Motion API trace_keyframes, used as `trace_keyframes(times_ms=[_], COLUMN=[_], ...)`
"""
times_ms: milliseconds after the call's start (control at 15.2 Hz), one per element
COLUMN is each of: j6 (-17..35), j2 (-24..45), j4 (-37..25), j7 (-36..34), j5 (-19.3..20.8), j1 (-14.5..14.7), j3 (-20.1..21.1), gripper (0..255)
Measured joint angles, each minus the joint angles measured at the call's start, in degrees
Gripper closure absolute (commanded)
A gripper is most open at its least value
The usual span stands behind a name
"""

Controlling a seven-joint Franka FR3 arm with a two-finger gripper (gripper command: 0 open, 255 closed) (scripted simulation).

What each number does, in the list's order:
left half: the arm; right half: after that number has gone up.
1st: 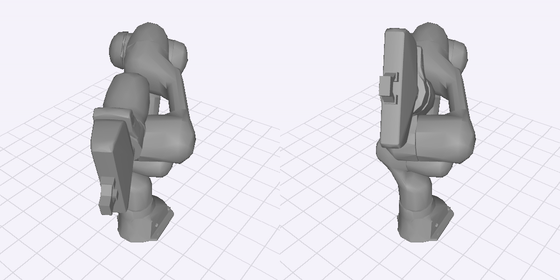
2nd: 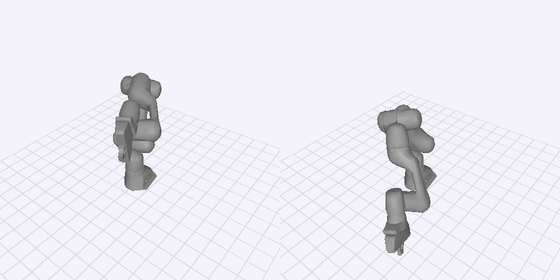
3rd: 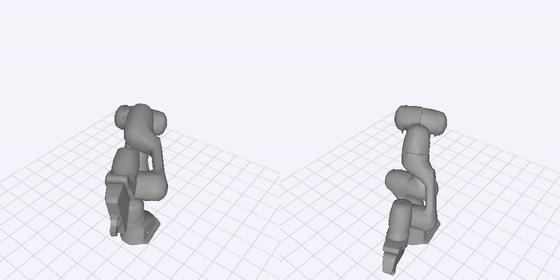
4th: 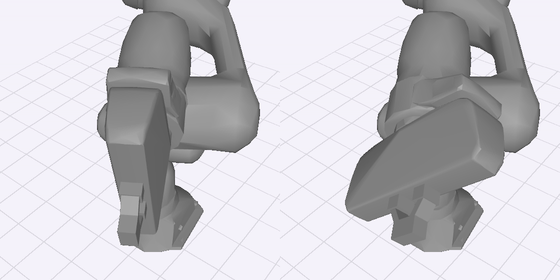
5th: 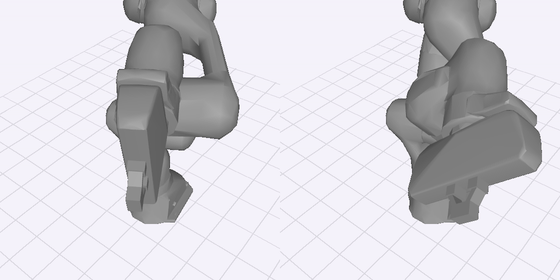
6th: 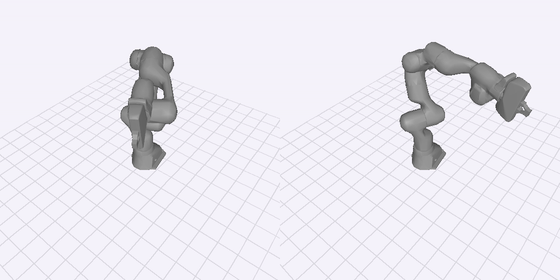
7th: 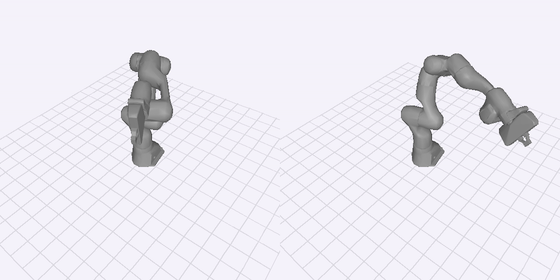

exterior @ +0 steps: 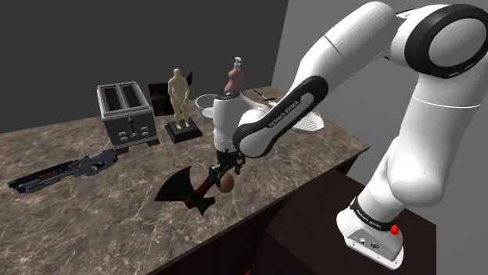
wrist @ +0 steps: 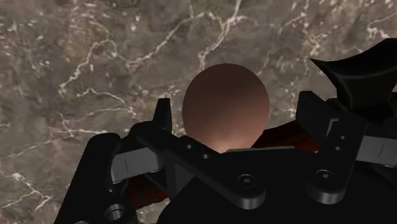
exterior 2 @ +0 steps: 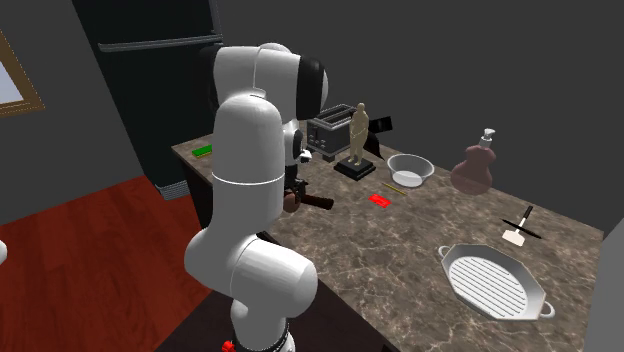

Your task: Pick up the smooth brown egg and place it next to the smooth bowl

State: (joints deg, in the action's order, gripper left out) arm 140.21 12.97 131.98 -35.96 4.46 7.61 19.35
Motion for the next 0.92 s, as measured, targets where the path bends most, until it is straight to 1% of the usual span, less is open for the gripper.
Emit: trace_keyframes(times_ms=[330,726,792,924], j6=[3.5,4.1,4.1,4.1], j2=[3.3,3.8,3.8,3.8], j4=[0.5,0.5,0.5,0.5], j7=[-1.4,-1.6,-1.6,-1.6], j5=[1.8,2.1,2.1,2.1], j1=[0.6,0.8,0.8,0.8], j3=[-0.8,-0.9,-0.9,-0.9], gripper=[0,0,255,255])
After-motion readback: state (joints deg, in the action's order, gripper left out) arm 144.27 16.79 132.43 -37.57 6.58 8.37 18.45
